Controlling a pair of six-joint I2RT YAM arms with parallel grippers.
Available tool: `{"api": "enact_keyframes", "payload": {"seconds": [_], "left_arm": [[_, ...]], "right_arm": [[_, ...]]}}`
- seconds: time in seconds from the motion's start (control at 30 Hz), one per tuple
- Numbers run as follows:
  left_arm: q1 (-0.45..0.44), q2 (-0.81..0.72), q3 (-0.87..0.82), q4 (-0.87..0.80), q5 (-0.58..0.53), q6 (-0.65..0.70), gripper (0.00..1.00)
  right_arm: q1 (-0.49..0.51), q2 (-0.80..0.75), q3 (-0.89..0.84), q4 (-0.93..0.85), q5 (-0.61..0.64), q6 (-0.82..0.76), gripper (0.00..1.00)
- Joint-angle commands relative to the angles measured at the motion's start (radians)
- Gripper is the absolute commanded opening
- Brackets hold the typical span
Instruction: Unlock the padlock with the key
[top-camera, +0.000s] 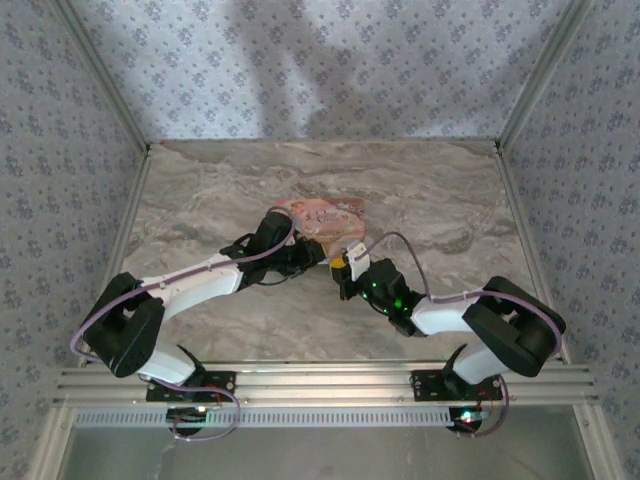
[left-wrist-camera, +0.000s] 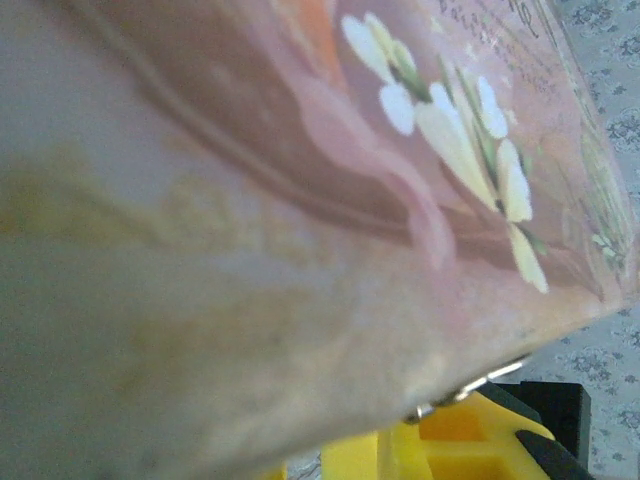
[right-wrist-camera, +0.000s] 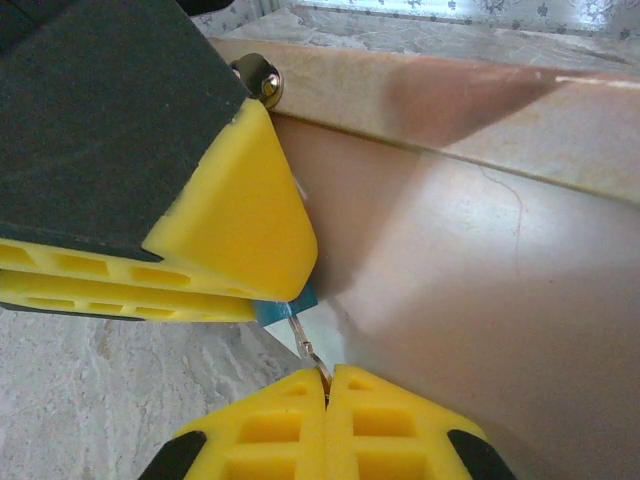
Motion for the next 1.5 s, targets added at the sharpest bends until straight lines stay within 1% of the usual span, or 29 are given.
{"api": "enact_keyframes", "payload": {"seconds": [0.0, 0.2, 0.4, 0.57, 0.77, 1.1, 1.47], "left_arm": [[-0.026, 0.003, 0.030, 0.022, 0.105, -0.029, 0.23], [-0.025, 0.008, 0.030, 0.022, 0.104, -0.029, 0.23], [-0.028, 0.013, 0.030, 0.024, 0.106, -0.030, 0.23], [-0.031, 0.014, 0.032, 0.024, 0.105, -0.030, 0.23], [-0.033, 0.019, 0.033, 0.024, 0.106, -0.030, 0.23], [-0.035, 0.036, 0.021, 0.028, 0.104, -0.030, 0.23], [-0.044, 0.059, 0.011, 0.051, 0.108, -0.038, 0.23]], "right_arm": [[0.005, -0.012, 0.089, 0.157, -0.056, 0.009, 0.00], [-0.004, -0.016, 0.100, 0.170, -0.072, 0.019, 0.00], [-0.021, -0.017, 0.100, 0.179, -0.117, 0.038, 0.00], [-0.028, -0.010, 0.103, 0.158, -0.095, -0.005, 0.00], [-0.038, 0.003, 0.114, 0.182, -0.109, 0.012, 0.00], [-0.045, -0.023, 0.129, 0.200, -0.114, 0.035, 0.00], [-0.045, -0.022, 0.146, 0.201, -0.130, 0.035, 0.00]]}}
